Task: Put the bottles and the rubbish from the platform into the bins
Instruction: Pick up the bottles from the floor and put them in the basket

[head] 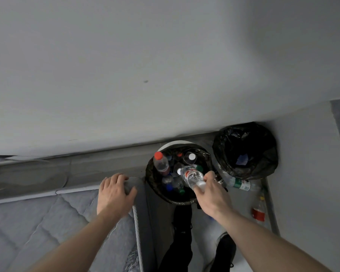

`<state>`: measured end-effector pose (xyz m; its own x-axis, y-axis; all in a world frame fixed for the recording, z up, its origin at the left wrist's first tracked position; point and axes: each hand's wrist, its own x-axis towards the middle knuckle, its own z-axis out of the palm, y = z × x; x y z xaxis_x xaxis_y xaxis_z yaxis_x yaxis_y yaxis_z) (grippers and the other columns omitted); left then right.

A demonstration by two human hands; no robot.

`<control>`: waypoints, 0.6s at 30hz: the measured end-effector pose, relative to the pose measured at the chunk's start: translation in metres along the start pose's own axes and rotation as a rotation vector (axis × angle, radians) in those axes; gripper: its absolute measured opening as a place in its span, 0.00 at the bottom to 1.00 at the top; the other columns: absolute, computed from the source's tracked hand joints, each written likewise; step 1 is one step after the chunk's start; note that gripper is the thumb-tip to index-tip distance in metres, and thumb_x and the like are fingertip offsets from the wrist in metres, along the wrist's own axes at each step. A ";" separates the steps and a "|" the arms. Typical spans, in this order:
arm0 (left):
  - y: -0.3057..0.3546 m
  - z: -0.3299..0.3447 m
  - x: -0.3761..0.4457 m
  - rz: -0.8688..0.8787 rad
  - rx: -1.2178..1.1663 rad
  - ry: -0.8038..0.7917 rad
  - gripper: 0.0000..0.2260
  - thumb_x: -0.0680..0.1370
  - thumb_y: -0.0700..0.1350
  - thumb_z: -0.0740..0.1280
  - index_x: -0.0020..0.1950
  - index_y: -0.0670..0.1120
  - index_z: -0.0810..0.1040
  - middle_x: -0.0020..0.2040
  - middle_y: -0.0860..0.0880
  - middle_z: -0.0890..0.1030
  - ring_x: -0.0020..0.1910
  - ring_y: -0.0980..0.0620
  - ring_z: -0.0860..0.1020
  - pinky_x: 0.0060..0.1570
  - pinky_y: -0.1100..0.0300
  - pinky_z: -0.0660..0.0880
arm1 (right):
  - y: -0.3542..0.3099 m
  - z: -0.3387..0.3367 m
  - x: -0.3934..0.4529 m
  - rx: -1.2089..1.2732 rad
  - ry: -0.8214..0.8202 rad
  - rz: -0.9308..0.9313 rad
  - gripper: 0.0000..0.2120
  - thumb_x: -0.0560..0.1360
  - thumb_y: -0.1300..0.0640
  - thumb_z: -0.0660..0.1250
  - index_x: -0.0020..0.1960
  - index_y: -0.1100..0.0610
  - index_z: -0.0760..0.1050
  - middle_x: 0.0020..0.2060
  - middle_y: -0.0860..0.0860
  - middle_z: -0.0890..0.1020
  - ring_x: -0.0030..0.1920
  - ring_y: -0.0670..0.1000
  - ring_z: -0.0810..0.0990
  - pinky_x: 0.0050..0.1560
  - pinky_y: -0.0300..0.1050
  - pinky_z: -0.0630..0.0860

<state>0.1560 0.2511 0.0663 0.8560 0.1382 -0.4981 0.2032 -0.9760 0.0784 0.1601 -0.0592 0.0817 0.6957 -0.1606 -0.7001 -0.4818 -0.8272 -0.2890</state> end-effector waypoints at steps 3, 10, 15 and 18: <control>0.003 0.010 0.000 0.004 0.017 0.054 0.18 0.76 0.60 0.64 0.61 0.52 0.78 0.63 0.51 0.78 0.66 0.46 0.72 0.76 0.48 0.57 | -0.010 0.002 0.007 -0.063 -0.004 -0.043 0.15 0.80 0.41 0.60 0.54 0.49 0.58 0.39 0.49 0.80 0.37 0.54 0.81 0.37 0.51 0.80; 0.001 0.017 0.005 0.023 -0.017 0.130 0.19 0.73 0.60 0.59 0.57 0.51 0.79 0.60 0.51 0.78 0.62 0.46 0.73 0.72 0.48 0.61 | -0.047 -0.004 0.034 -0.065 0.039 -0.105 0.13 0.80 0.44 0.59 0.56 0.49 0.59 0.41 0.51 0.80 0.37 0.57 0.80 0.34 0.51 0.76; 0.002 0.022 0.005 0.015 -0.045 0.183 0.17 0.72 0.58 0.60 0.53 0.51 0.79 0.55 0.51 0.79 0.59 0.45 0.74 0.70 0.49 0.62 | -0.065 -0.007 0.052 -0.102 0.102 -0.181 0.11 0.80 0.46 0.60 0.54 0.50 0.61 0.44 0.52 0.80 0.37 0.57 0.77 0.35 0.49 0.71; 0.003 0.022 0.005 0.017 -0.034 0.173 0.16 0.73 0.58 0.60 0.53 0.51 0.78 0.54 0.51 0.78 0.58 0.45 0.74 0.69 0.48 0.63 | -0.069 -0.008 0.060 -0.038 0.139 -0.169 0.11 0.80 0.46 0.61 0.53 0.50 0.61 0.43 0.53 0.80 0.38 0.57 0.76 0.37 0.49 0.71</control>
<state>0.1499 0.2455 0.0452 0.9281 0.1515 -0.3402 0.2015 -0.9725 0.1164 0.2397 -0.0162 0.0650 0.8329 -0.0885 -0.5463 -0.3336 -0.8679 -0.3680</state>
